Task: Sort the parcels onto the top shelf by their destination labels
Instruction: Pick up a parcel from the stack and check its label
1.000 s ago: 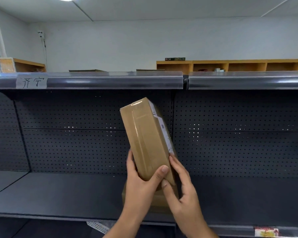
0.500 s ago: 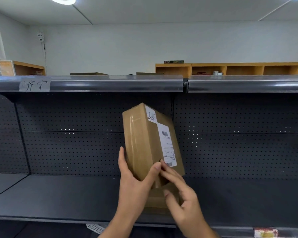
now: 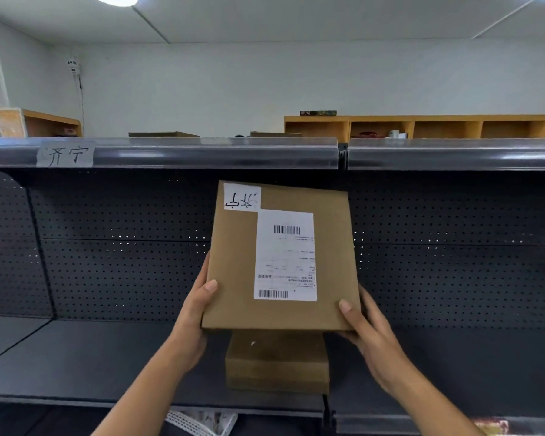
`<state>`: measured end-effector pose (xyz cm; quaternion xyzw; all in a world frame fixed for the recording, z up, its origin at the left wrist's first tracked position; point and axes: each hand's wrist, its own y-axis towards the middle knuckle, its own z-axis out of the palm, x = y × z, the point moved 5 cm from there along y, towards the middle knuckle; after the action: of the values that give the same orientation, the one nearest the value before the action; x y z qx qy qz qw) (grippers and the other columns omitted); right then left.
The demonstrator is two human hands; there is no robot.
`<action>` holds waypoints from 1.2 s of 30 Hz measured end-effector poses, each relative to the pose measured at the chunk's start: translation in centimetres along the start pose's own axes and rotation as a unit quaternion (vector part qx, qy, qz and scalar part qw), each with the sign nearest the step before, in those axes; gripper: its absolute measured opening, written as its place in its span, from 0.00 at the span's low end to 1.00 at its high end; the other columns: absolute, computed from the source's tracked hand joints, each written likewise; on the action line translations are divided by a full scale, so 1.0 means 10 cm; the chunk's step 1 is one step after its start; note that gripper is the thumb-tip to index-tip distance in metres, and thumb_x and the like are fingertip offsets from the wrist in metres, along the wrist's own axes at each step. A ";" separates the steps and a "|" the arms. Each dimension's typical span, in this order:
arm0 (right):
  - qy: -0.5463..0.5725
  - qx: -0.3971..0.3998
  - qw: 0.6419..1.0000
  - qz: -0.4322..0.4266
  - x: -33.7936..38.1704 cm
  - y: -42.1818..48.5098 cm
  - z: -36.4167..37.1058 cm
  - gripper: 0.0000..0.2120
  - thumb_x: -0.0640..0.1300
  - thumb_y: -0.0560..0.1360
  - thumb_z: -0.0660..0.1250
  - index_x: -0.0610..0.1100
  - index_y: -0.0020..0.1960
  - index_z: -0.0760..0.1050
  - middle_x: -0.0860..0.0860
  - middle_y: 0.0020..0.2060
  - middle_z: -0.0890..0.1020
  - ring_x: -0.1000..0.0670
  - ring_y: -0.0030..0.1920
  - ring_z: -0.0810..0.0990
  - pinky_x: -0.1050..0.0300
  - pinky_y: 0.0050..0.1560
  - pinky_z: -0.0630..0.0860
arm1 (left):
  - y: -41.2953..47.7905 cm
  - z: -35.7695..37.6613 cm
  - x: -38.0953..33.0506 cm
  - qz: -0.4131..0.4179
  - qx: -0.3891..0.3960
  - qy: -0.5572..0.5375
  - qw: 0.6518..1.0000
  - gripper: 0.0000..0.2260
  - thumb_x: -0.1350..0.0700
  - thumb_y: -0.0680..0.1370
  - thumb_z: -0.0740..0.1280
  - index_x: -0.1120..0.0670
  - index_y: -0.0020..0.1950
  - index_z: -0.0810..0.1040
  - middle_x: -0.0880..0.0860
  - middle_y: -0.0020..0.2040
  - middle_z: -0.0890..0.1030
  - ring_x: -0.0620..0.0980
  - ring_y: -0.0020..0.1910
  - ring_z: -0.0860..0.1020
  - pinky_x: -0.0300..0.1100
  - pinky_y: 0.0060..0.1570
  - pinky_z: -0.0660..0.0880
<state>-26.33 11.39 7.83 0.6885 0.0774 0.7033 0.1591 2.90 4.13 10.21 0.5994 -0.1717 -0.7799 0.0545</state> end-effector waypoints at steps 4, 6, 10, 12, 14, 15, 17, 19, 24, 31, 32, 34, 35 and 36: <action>-0.052 -0.029 0.994 -0.090 0.03 -0.13 0.07 0.32 0.47 0.78 0.71 0.60 0.79 0.63 0.69 0.68 0.79 0.65 0.68 0.79 0.69 0.63 0.77 | 0.09 -0.08 0.12 -0.048 -0.053 0.069 0.995 0.10 0.49 0.85 0.61 0.43 0.61 0.80 0.48 0.54 0.89 0.52 0.55 0.85 0.52 0.55 0.80; -0.064 -0.041 0.992 -0.098 0.00 -0.14 0.07 0.35 0.46 0.78 0.70 0.56 0.81 0.62 0.68 0.69 0.78 0.64 0.70 0.78 0.69 0.64 0.76 | 0.11 -0.07 0.13 -0.055 -0.055 0.100 0.992 0.11 0.48 0.87 0.59 0.42 0.63 0.80 0.45 0.55 0.89 0.51 0.61 0.83 0.55 0.66 0.77; -0.028 -0.078 0.992 -0.093 -0.07 -0.10 -0.06 0.32 0.49 0.77 0.70 0.57 0.79 0.66 0.66 0.67 0.82 0.62 0.68 0.80 0.70 0.61 0.77 | 0.06 0.12 0.01 -0.031 -0.005 0.146 0.989 0.19 0.41 0.86 0.59 0.39 0.77 0.70 0.38 0.66 0.82 0.29 0.58 0.81 0.37 0.63 0.74; -0.009 -0.089 0.992 -0.085 -0.10 -0.08 -0.13 0.31 0.51 0.76 0.71 0.56 0.78 0.68 0.62 0.67 0.83 0.60 0.68 0.80 0.69 0.62 0.77 | 0.10 0.18 -0.07 -0.016 0.005 0.170 0.985 0.29 0.41 0.85 0.62 0.38 0.85 0.58 0.39 0.75 0.75 0.32 0.63 0.78 0.36 0.61 0.72; -0.006 -0.099 0.991 -0.087 -0.10 -0.10 -0.18 0.35 0.61 0.74 0.74 0.57 0.78 0.68 0.63 0.67 0.82 0.61 0.68 0.80 0.67 0.63 0.78 | 0.16 0.22 -0.19 0.012 0.007 0.194 0.981 0.35 0.44 0.85 0.65 0.35 0.87 0.48 0.41 0.80 0.69 0.38 0.70 0.75 0.41 0.65 0.72; -0.008 -0.105 0.990 -0.089 -0.09 -0.10 -0.19 0.39 0.66 0.70 0.76 0.57 0.78 0.68 0.65 0.66 0.82 0.62 0.67 0.80 0.64 0.64 0.78 | 0.20 0.21 -0.25 0.031 0.000 0.205 0.978 0.36 0.44 0.85 0.65 0.34 0.86 0.47 0.42 0.83 0.66 0.42 0.74 0.73 0.45 0.70 0.71; -0.019 -0.109 0.990 -0.087 -0.12 -0.12 -0.25 0.40 0.67 0.69 0.76 0.57 0.77 0.68 0.66 0.66 0.82 0.63 0.67 0.79 0.60 0.66 0.76 | 0.29 0.22 -0.43 0.087 -0.037 0.246 0.965 0.36 0.42 0.83 0.66 0.34 0.86 0.48 0.44 0.86 0.61 0.46 0.81 0.65 0.54 0.80 0.64; -0.029 -0.094 0.992 -0.084 -0.14 -0.12 -0.28 0.30 0.57 0.73 0.74 0.58 0.72 0.69 0.63 0.64 0.83 0.63 0.66 0.80 0.61 0.63 0.79 | 0.37 0.27 -0.62 0.159 -0.066 0.309 0.935 0.33 0.43 0.84 0.64 0.41 0.87 0.55 0.46 0.86 0.61 0.46 0.84 0.59 0.56 0.82 0.59; -0.070 -0.057 0.993 -0.078 -0.04 -0.10 -0.40 0.26 0.51 0.73 0.72 0.54 0.69 0.70 0.56 0.64 0.81 0.65 0.59 0.82 0.71 0.54 0.79 | 0.62 0.57 -0.96 0.230 -0.028 0.504 0.832 0.34 0.34 0.83 0.59 0.48 0.86 0.59 0.50 0.80 0.73 0.51 0.80 0.70 0.59 0.84 0.49; -0.116 -0.018 0.986 -0.121 0.52 0.17 -0.59 0.20 0.52 0.74 0.72 0.59 0.65 0.73 0.59 0.57 0.85 0.62 0.59 0.83 0.65 0.53 0.81 | 0.88 0.73 -1.10 0.021 0.201 0.499 0.843 0.28 0.31 0.72 0.71 0.35 0.71 0.73 0.45 0.61 0.87 0.43 0.52 0.88 0.45 0.55 0.84; -0.117 -0.023 0.984 -0.129 0.59 0.21 -0.62 0.19 0.53 0.76 0.73 0.59 0.65 0.73 0.58 0.58 0.84 0.62 0.58 0.83 0.63 0.52 0.81 | 0.89 0.74 -1.08 0.005 0.220 0.462 0.859 0.22 0.35 0.73 0.71 0.35 0.66 0.73 0.44 0.57 0.88 0.42 0.50 0.89 0.42 0.51 0.85; -0.109 -0.030 0.984 -0.138 0.71 0.29 -0.65 0.19 0.54 0.77 0.75 0.58 0.66 0.75 0.61 0.56 0.85 0.62 0.57 0.84 0.62 0.51 0.81 | 0.88 0.73 -1.03 -0.018 0.229 0.384 0.894 0.20 0.40 0.73 0.72 0.34 0.64 0.73 0.46 0.53 0.90 0.46 0.50 0.90 0.43 0.48 0.86; -0.106 -0.033 0.984 -0.140 0.74 0.33 -0.66 0.21 0.54 0.76 0.74 0.56 0.67 0.76 0.63 0.56 0.85 0.61 0.56 0.84 0.62 0.51 0.81 | 0.88 0.70 -0.98 -0.026 0.220 0.346 0.912 0.20 0.41 0.73 0.73 0.35 0.64 0.73 0.47 0.53 0.91 0.50 0.51 0.90 0.46 0.48 0.86; -0.102 -0.039 0.984 -0.142 0.76 0.37 -0.65 0.22 0.54 0.75 0.75 0.54 0.68 0.77 0.62 0.55 0.86 0.61 0.55 0.85 0.60 0.52 0.81 | 0.88 0.67 -0.92 -0.032 0.203 0.313 0.927 0.22 0.41 0.73 0.75 0.35 0.65 0.74 0.48 0.53 0.91 0.53 0.51 0.90 0.49 0.48 0.86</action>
<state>-33.24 11.18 16.00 0.7317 0.1302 0.6022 0.2915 -2.06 -0.09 23.07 0.8163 -0.2815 -0.5026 -0.0426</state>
